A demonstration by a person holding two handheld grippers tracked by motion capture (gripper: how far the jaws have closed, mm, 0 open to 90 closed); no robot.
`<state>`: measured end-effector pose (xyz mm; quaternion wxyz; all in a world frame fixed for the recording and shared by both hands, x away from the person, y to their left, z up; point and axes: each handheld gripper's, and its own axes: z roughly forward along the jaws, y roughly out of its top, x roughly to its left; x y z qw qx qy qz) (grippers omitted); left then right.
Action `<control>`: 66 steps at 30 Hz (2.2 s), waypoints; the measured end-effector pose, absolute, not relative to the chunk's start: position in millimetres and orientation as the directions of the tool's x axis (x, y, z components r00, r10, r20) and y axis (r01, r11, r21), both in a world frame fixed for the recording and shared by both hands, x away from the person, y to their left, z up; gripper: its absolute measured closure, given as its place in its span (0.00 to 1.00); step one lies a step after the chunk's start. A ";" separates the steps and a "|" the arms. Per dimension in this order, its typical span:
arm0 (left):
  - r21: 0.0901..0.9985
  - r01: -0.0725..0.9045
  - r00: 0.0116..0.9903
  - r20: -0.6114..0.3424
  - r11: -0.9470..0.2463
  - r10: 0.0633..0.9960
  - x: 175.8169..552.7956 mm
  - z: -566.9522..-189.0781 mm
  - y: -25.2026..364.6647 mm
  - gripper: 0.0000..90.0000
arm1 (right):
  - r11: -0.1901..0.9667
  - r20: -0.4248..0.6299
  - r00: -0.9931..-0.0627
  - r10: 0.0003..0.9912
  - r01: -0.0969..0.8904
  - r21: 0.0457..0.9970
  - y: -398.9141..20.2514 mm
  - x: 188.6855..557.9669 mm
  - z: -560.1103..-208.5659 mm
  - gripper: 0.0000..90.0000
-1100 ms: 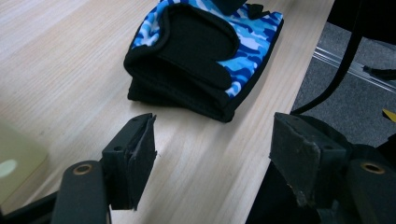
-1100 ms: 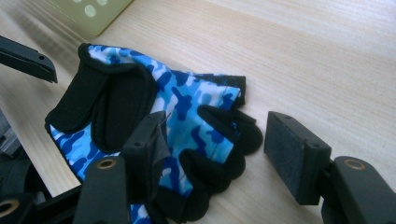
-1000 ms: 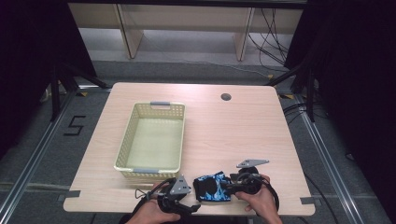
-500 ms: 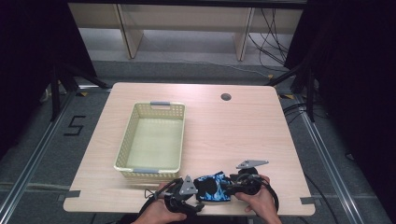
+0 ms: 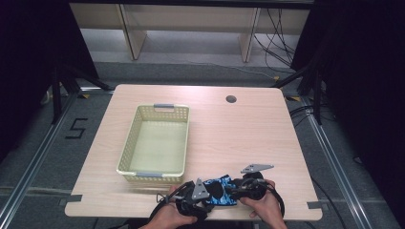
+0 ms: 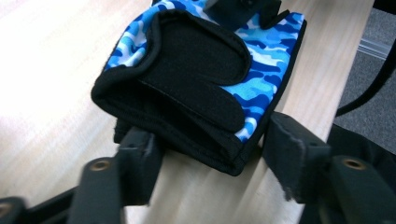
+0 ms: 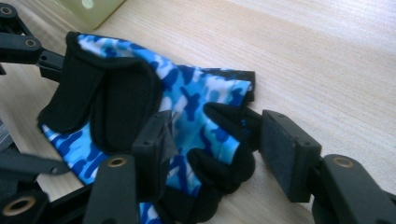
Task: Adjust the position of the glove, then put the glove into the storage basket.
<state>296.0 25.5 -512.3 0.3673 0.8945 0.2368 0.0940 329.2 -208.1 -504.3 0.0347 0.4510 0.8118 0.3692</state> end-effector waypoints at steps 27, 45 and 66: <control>0.745 0.280 0.890 0.035 -0.605 0.454 288.2 -508.9 27.4 0.86 | 0.262 0.397 -0.591 0.702 0.733 0.628 -222.5 326.6 -505.0 0.90; 0.791 0.236 0.885 0.063 -0.564 0.461 275.5 -480.4 42.5 0.87 | 0.257 0.376 -0.640 0.671 0.676 0.691 -214.9 315.4 -473.9 0.90; 0.830 0.260 0.860 0.034 -0.494 0.509 283.6 -414.8 106.3 0.87 | 0.266 0.370 -0.700 0.611 0.621 0.737 -164.1 324.4 -405.0 0.90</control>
